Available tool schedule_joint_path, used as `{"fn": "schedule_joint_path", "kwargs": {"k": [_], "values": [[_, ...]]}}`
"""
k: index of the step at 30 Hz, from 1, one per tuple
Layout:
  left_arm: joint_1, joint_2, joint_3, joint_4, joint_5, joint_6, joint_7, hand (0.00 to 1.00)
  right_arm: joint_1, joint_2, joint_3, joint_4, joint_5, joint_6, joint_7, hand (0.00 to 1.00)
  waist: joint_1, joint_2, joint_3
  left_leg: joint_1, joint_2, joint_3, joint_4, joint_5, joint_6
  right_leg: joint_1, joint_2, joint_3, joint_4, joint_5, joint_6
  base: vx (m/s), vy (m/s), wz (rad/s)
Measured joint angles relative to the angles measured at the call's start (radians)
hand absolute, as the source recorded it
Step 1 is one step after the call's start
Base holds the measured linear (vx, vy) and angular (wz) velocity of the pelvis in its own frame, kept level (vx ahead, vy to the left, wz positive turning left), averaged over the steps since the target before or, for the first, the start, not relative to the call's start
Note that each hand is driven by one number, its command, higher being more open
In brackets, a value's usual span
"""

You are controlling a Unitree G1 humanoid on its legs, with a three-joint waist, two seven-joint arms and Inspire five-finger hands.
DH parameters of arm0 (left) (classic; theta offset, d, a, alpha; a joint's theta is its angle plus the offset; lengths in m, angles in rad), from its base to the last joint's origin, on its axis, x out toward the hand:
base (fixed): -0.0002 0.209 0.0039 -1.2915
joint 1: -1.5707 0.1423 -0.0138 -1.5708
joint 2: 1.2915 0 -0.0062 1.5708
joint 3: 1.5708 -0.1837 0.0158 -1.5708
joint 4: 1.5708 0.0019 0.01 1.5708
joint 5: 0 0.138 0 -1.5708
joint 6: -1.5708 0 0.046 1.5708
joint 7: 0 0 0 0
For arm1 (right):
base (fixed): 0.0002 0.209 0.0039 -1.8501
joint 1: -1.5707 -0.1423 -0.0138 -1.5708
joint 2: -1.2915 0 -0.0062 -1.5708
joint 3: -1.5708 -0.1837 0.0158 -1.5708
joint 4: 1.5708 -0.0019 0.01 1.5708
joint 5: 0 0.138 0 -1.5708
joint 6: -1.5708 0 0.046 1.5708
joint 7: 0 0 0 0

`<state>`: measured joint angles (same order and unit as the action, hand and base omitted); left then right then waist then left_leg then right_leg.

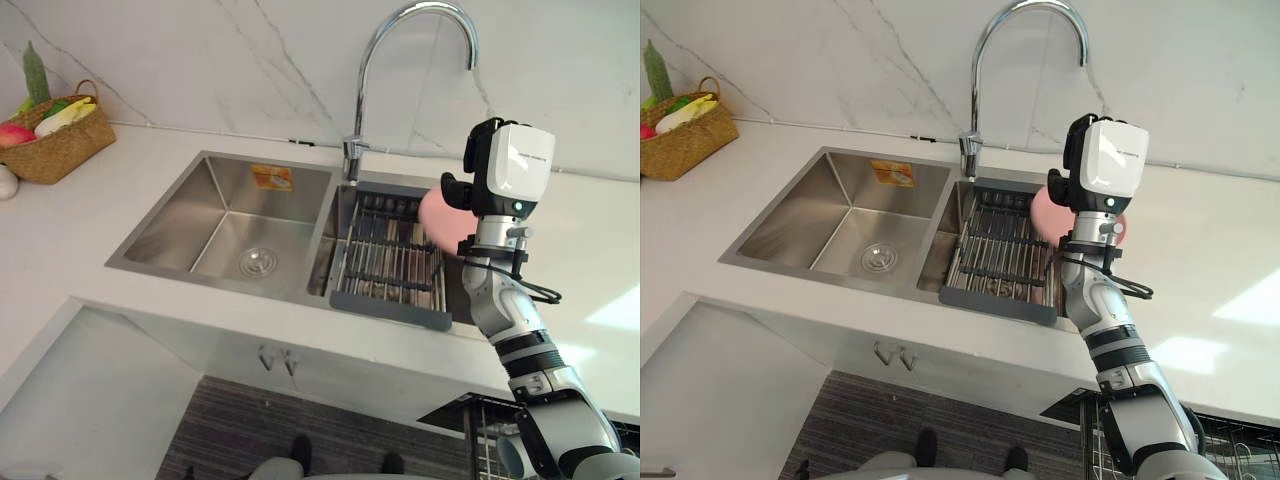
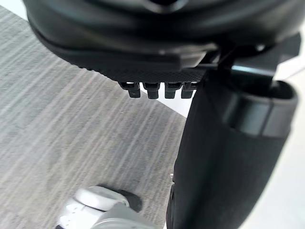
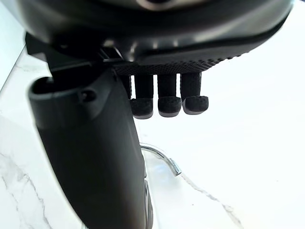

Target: Walk over to the sink, pick up the cup, carry it to the dishwasher, place the cup inside the dishwasher, then close the dishwasher door

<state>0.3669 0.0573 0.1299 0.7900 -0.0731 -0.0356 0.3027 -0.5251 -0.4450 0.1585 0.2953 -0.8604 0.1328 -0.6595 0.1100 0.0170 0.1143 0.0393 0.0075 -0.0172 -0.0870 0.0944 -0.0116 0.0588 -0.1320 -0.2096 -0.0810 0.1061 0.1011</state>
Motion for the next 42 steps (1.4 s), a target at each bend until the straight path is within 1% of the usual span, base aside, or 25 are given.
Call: {"fn": "schedule_joint_path", "kwargs": {"k": [5,6,7,10,11,13,17,20,21,23,26,29,34,38,42], "values": [[-0.002,0.0,-0.001,-0.02,0.02,-0.007,0.0,1.0,-0.003,-0.001,-0.005,0.0,0.093,-0.041,0.074,0.0,-0.003,-0.005,0.002,0.014,0.01,0.004,0.001,-0.012,-0.009,0.01,0.01,0.008,0.0,0.0,0.001,0.1,-0.022,-0.06],[-0.002,0.0,-0.001,-0.027,0.021,-0.007,0.0,1.0,-0.003,-0.001,-0.006,-0.007,0.14,-0.063,0.098,1.0,-0.004,-0.006,0.003,0.023,0.013,0.008,0.001,-0.02,-0.011,0.014,0.011,0.014,0.003,0.0,0.001,0.02,-0.005,-0.1],[-0.001,0.001,-0.001,-0.032,0.022,-0.007,0.0,1.0,-0.003,-0.001,-0.006,-0.016,0.167,-0.081,0.115,1.0,-0.006,-0.009,0.005,0.026,0.013,0.012,0.001,-0.023,-0.01,0.015,0.011,0.018,0.005,0.0,0.001,-0.01,-0.003,-0.12],[-0.001,0.005,0.0,-0.037,0.025,-0.008,0.0,1.0,-0.002,0.0,-0.006,-0.054,0.199,-0.096,0.172,1.0,-0.009,-0.016,0.009,0.034,0.012,0.027,0.001,-0.027,-0.006,0.014,0.01,0.033,0.011,0.0,0.001,-0.06,0.003,-0.16],[0.001,0.005,0.003,-0.038,0.025,-0.008,0.0,1.0,-0.002,0.0,-0.006,-0.083,0.231,-0.097,0.2,1.0,-0.006,-0.02,0.009,0.038,0.01,0.037,0.0,-0.044,-0.005,0.012,0.007,0.044,0.012,-0.01,0.0,-0.08,0.003,-0.22],[0.004,0.005,0.012,-0.037,0.024,-0.007,0.001,1.0,-0.001,0.0,-0.01,-0.14,0.251,-0.101,0.225,1.0,-0.01,-0.024,0.008,0.046,0.011,0.052,-0.004,-0.049,0.002,0.005,0.007,0.054,0.026,-0.032,-0.003,-0.12,-0.023,-0.22],[0.009,0.007,0.021,-0.037,0.024,-0.007,0.003,1.0,0.048,0.0,-0.076,-0.281,0.247,-0.105,0.265,1.0,-0.014,-0.037,0.001,0.049,0.019,0.055,-0.005,-0.04,-0.011,0.002,0.011,0.061,0.032,-0.043,-0.006,-0.05,-0.025,-0.05],[0.016,0.02,0.021,-0.037,0.024,-0.004,0.004,1.0,0.114,-0.002,-0.116,-0.381,0.228,-0.113,0.313,1.0,-0.019,-0.058,-0.014,0.051,0.023,0.06,-0.005,-0.037,-0.009,0.002,0.016,0.063,0.031,-0.037,-0.003,0.01,-0.031,-0.03],[0.017,0.021,0.021,-0.037,0.024,-0.004,0.004,1.0,0.118,-0.002,-0.116,-0.387,0.227,-0.114,0.317,1.0,-0.02,-0.06,-0.015,0.051,0.023,0.06,-0.005,-0.037,-0.009,0.002,0.016,0.063,0.031,-0.036,-0.003,0.02,-0.018,-0.06],[0.02,0.03,0.021,-0.037,0.024,-0.003,0.005,1.0,0.157,-0.003,-0.116,-0.416,0.207,-0.129,0.363,1.0,-0.027,-0.074,-0.025,0.054,0.025,0.068,-0.004,-0.038,-0.01,0.002,0.018,0.069,0.031,-0.032,-0.008,0.02,-0.016,-0.08],[0.02,0.035,0.021,-0.038,0.024,-0.002,0.009,1.0,0.207,-0.003,-0.116,-0.448,0.207,-0.152,0.424,1.0,-0.029,-0.084,-0.031,0.059,0.025,0.084,-0.004,-0.043,-0.012,0.001,0.019,0.08,0.03,-0.032,-0.008,0.0,-0.009,-0.11],[0.021,0.036,0.021,-0.039,0.024,0.002,0.019,1.0,0.282,-0.003,-0.116,-0.501,0.181,-0.174,0.478,1.0,-0.035,-0.088,-0.034,0.061,0.025,0.095,-0.004,-0.048,-0.011,-0.002,0.019,0.092,0.03,-0.032,-0.008,-0.02,-0.01,-0.11],[0.025,0.039,0.02,-0.04,0.024,0.009,0.019,1.0,0.365,-0.009,-0.116,-0.528,0.117,-0.215,0.566,1.0,-0.05,-0.091,-0.036,0.069,0.026,0.109,-0.005,-0.053,-0.01,-0.002,0.02,0.103,0.031,-0.032,-0.008,-0.04,-0.016,-0.09],[0.025,0.039,0.019,-0.042,0.024,0.009,0.019,1.0,0.405,-0.033,-0.116,-0.53,0.066,-0.213,0.618,1.0,-0.056,-0.092,-0.037,0.07,0.027,0.111,-0.005,-0.056,-0.012,-0.002,0.021,0.106,0.032,-0.032,-0.008,-0.04,-0.021,-0.02],[0.028,0.041,0.019,-0.043,0.024,0.009,0.019,1.0,0.439,-0.047,-0.121,-0.531,0.05,-0.212,0.63,1.0,-0.058,-0.094,-0.038,0.07,0.027,0.112,-0.005,-0.057,-0.011,-0.003,0.022,0.106,0.032,-0.032,-0.008,0.0,0.0,0.0]]}}
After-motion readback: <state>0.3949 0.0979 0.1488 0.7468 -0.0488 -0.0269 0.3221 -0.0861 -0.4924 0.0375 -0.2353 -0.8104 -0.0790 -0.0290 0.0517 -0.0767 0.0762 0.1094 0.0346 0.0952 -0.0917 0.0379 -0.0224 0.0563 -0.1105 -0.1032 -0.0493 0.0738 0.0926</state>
